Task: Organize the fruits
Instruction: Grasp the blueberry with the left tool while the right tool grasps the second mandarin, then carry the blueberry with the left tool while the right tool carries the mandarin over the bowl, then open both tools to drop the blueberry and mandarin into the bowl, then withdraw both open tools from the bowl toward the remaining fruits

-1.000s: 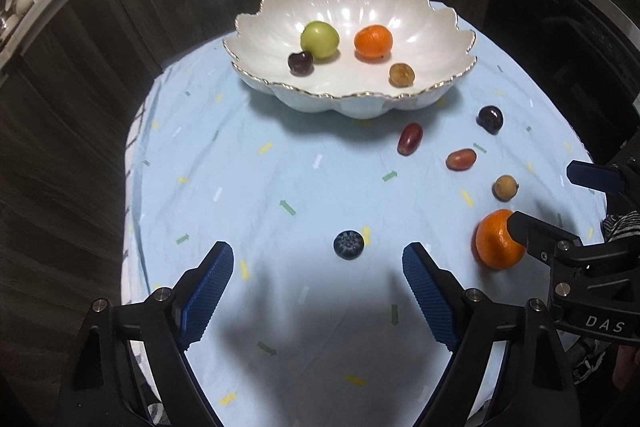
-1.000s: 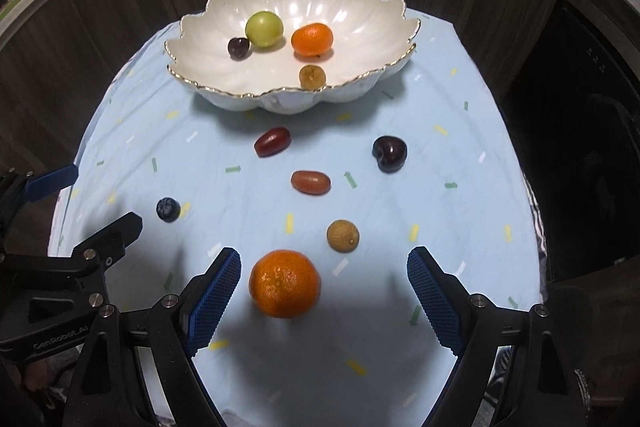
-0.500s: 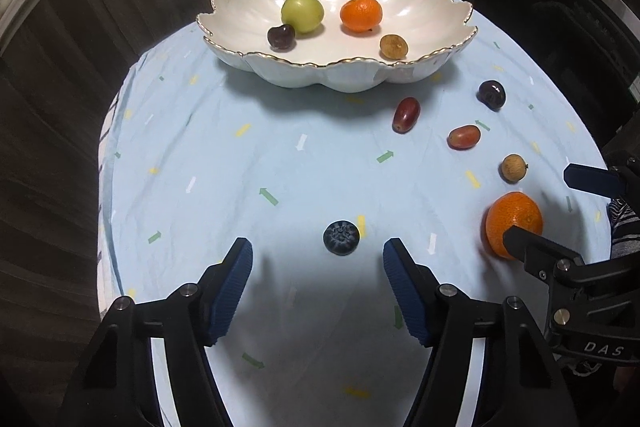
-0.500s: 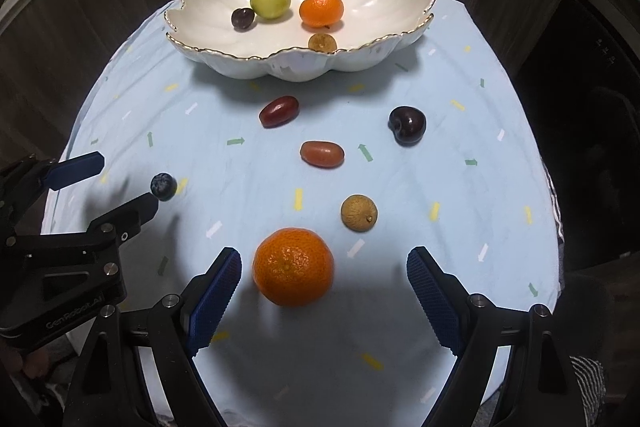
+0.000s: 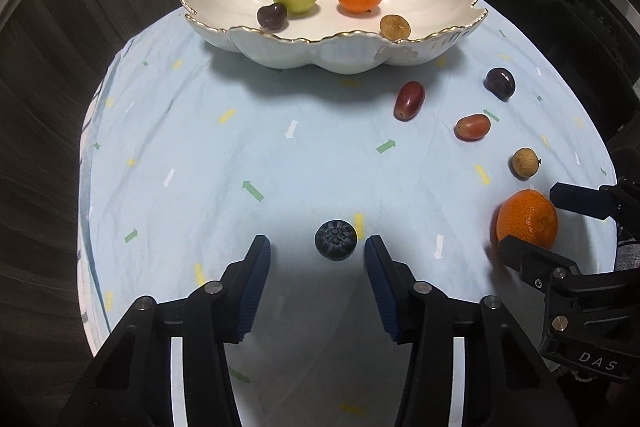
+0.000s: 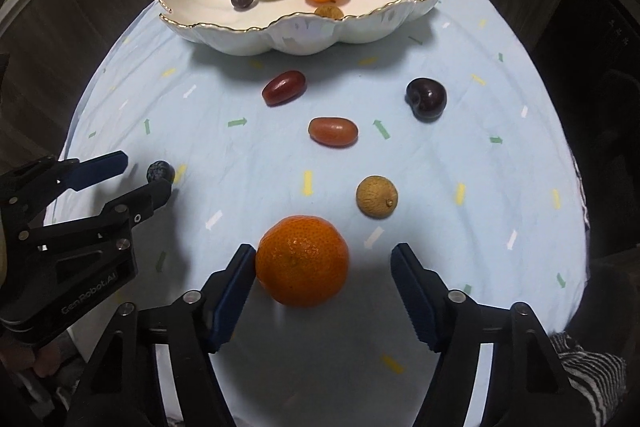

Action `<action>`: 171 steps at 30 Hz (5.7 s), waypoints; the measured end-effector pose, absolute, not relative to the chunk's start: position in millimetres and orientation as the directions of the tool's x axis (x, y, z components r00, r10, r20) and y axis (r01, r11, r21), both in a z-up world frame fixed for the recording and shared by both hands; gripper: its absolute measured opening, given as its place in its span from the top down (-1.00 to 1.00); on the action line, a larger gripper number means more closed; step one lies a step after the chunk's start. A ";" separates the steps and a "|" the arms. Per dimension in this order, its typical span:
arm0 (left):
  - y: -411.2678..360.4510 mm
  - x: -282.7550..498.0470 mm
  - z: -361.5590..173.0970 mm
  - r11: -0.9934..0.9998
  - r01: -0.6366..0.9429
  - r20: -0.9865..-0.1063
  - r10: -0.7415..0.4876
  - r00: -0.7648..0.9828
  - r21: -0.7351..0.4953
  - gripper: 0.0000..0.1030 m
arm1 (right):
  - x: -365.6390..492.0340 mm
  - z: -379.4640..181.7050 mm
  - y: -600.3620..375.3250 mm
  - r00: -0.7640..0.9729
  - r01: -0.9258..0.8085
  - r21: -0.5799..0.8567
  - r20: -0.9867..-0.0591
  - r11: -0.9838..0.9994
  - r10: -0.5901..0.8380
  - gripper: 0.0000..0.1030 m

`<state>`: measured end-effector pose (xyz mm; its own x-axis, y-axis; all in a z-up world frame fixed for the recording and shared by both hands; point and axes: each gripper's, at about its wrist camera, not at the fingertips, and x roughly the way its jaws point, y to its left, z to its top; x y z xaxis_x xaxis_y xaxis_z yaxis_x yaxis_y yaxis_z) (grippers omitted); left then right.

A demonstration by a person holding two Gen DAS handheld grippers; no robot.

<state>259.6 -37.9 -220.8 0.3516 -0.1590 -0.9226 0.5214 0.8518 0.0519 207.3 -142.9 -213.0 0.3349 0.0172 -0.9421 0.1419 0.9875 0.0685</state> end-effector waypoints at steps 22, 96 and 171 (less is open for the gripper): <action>-43.6 261.6 -224.8 0.846 0.533 -0.924 -0.197 0.328 0.009 0.56 | 209.8 -216.2 -142.0 0.341 0.111 0.122 -0.937 0.986 0.077 0.12; -83.0 318.0 -120.1 0.883 0.468 -0.849 -0.231 0.475 0.021 0.56 | 274.0 -103.9 -210.7 0.596 0.120 0.088 -0.803 0.989 -0.001 0.12; -84.3 360.0 -135.5 0.926 0.377 -0.858 -0.194 0.476 0.000 -0.42 | 321.5 -123.6 -225.0 0.572 0.130 0.032 -0.819 0.991 -0.049 -0.55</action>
